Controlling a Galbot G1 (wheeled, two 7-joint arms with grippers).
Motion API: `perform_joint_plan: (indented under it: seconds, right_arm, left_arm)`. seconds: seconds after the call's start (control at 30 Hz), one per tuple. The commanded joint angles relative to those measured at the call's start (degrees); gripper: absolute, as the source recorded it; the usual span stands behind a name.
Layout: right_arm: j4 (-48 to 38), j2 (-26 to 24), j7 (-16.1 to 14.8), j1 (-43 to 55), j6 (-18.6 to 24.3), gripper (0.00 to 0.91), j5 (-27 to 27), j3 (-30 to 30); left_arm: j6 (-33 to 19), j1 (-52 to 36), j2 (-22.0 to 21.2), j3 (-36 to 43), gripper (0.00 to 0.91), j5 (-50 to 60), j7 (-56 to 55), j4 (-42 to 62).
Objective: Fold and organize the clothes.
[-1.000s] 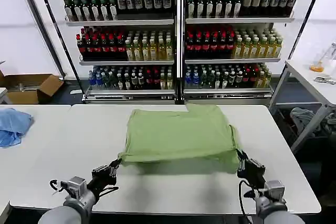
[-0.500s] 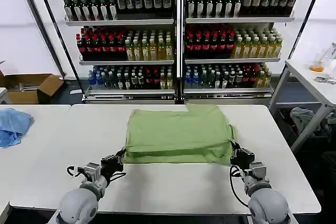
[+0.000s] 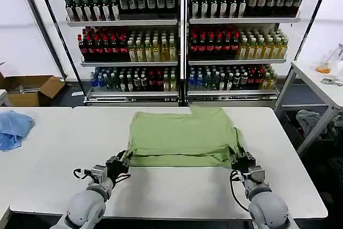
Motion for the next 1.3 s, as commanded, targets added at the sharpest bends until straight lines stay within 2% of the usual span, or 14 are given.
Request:
perform_joint_plan:
  seconds: [0.03, 0.17, 0.2, 0.23, 0.27, 0.3, 0.33, 0.37, 0.53, 0.9, 1.3]
  right_arm:
    - [3.1, 0.3, 0.3, -5.5, -1.2, 0.907, -0.5, 3.1]
    - [1.5, 1.3, 0.7, -7.0, -1.7, 0.907, -0.1, 3.9]
    - [1.0, 1.5, 1.0, -6.5, -1.7, 0.907, 0.1, 3.9]
    - [0.4, 1.6, 1.1, -6.0, -1.9, 0.907, 0.5, 3.8]
    - [-0.2, 1.6, 1.4, -5.0, -3.0, 0.625, 2.0, 3.4]
    - [-1.2, 1.6, 1.7, -4.0, -3.5, 0.363, 2.9, 3.2]
    - [-1.9, 1.5, 1.7, -3.3, -4.0, 0.091, 3.6, 2.9]
    - [-2.2, 1.4, 1.6, -2.8, -4.1, 0.000, 4.1, 2.7]
    - [-4.3, 1.3, 1.5, -1.3, -4.4, 0.000, 8.6, 1.8]
    - [-3.0, 0.2, 0.7, -2.5, -3.2, 0.000, 9.9, 1.9]
    - [10.3, -1.8, 0.5, -15.3, -2.3, 0.000, 6.9, 4.4]
  left_arm:
    - [-0.1, 3.5, -0.7, -1.0, 0.907, 0.6, -0.3, -0.1]
    - [0.2, 2.7, -1.1, -0.6, 0.897, 0.3, -0.5, 1.0]
    - [0.2, 2.4, -1.1, -0.5, 0.363, 0.2, -0.4, 1.3]
    - [0.2, 2.1, -1.0, -0.4, 0.232, 0.0, -0.4, 1.4]
    - [0.2, 1.8, -1.0, -0.3, 0.081, -0.1, -0.4, 1.6]
    - [0.1, 1.6, -1.0, -0.3, 0.050, -0.2, -0.4, 1.7]
    - [0.0, 1.3, -1.0, -0.2, 0.030, -0.3, -0.4, 1.8]
    - [-0.1, 1.1, -1.0, -0.1, 0.020, -0.4, -0.4, 1.8]
    - [-0.5, 0.7, -1.0, 0.3, 0.020, -1.0, -0.2, 2.1]
    - [-1.2, 2.1, 0.1, -0.4, 0.020, -5.7, 1.1, 0.4]
    - [-1.3, 16.9, 1.6, -5.4, 0.020, -7.7, 1.2, -13.0]
